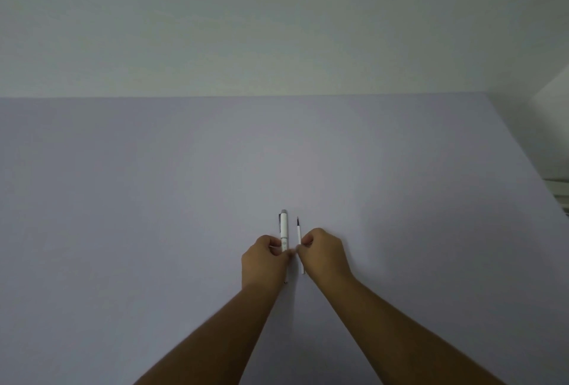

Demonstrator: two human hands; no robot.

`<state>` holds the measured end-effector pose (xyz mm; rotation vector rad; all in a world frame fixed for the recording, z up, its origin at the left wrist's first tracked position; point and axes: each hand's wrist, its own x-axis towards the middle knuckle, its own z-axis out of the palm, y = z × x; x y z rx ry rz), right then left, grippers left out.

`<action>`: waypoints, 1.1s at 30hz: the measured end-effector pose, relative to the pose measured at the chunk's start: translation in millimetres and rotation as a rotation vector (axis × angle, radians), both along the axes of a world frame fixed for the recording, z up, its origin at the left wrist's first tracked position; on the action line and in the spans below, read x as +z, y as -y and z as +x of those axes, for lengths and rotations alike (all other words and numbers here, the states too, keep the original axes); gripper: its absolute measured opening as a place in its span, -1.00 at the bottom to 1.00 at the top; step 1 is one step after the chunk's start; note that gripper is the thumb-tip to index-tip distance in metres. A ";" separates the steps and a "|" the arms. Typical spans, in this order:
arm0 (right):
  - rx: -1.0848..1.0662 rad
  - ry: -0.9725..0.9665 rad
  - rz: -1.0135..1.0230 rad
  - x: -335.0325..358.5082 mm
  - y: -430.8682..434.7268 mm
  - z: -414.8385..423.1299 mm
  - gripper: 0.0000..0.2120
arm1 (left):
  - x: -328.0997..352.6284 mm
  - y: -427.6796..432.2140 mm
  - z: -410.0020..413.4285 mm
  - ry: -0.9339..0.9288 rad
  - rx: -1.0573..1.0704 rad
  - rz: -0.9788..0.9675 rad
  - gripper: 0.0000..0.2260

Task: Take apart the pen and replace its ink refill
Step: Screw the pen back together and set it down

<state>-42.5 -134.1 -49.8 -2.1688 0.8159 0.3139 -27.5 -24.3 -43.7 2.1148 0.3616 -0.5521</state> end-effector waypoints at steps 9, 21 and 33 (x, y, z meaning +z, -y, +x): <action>0.028 -0.001 -0.017 -1.1 -0.7 0.8 -0.88 | -0.6 -0.6 0.1 0.006 -0.017 0.023 -0.82; 0.019 0.003 -0.009 -2.2 -2.2 -0.1 -0.86 | 2.3 -1.5 1.3 0.013 -0.012 0.029 -0.77; 0.005 0.018 -0.018 3.6 -0.6 -2.4 -0.82 | 6.5 -5.5 3.0 0.031 -0.032 0.064 -0.66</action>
